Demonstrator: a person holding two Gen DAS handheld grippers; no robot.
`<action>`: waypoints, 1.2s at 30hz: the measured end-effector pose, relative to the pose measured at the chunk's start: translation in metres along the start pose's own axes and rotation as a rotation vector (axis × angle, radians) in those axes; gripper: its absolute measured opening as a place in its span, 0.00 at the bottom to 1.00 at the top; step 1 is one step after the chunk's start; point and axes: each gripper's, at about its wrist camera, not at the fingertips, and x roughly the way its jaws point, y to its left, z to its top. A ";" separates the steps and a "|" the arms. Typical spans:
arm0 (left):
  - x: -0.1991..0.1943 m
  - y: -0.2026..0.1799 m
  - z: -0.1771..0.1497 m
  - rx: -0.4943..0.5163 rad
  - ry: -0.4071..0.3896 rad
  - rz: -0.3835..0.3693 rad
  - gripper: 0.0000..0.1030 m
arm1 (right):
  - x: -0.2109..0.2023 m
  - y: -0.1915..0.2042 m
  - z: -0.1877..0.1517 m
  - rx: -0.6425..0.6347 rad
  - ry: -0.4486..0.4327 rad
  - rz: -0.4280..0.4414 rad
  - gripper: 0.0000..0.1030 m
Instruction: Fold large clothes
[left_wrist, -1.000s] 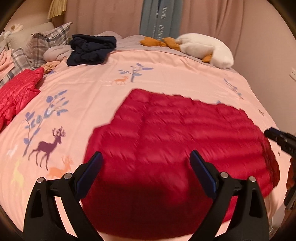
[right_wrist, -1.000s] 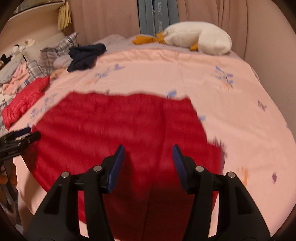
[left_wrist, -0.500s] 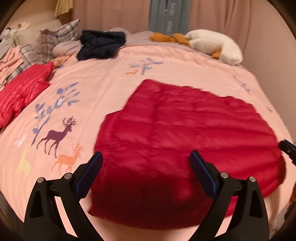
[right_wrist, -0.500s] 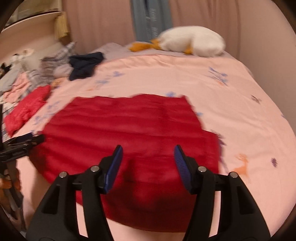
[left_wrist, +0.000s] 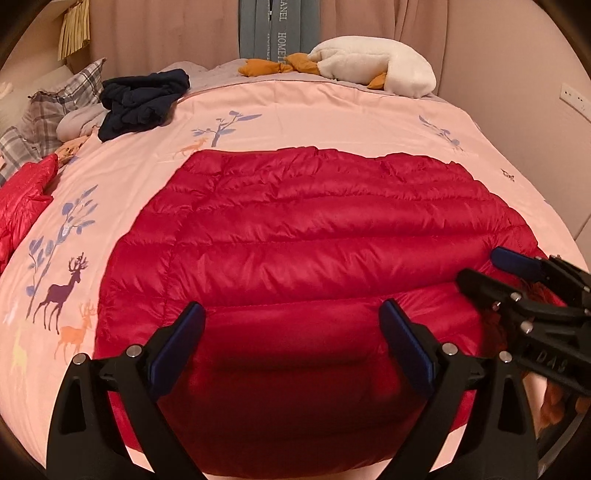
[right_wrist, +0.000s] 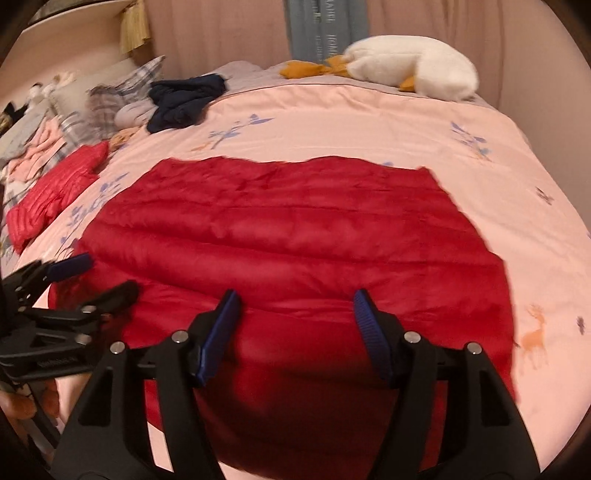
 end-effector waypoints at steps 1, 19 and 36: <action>-0.003 0.002 -0.001 -0.006 0.000 -0.002 0.94 | -0.005 -0.006 -0.001 0.012 -0.009 0.003 0.64; -0.034 0.045 -0.044 -0.051 -0.020 0.044 0.94 | -0.041 -0.040 -0.044 0.035 -0.009 -0.054 0.68; -0.035 0.102 -0.069 -0.199 0.044 0.051 0.95 | -0.058 -0.092 -0.079 0.147 0.029 -0.065 0.74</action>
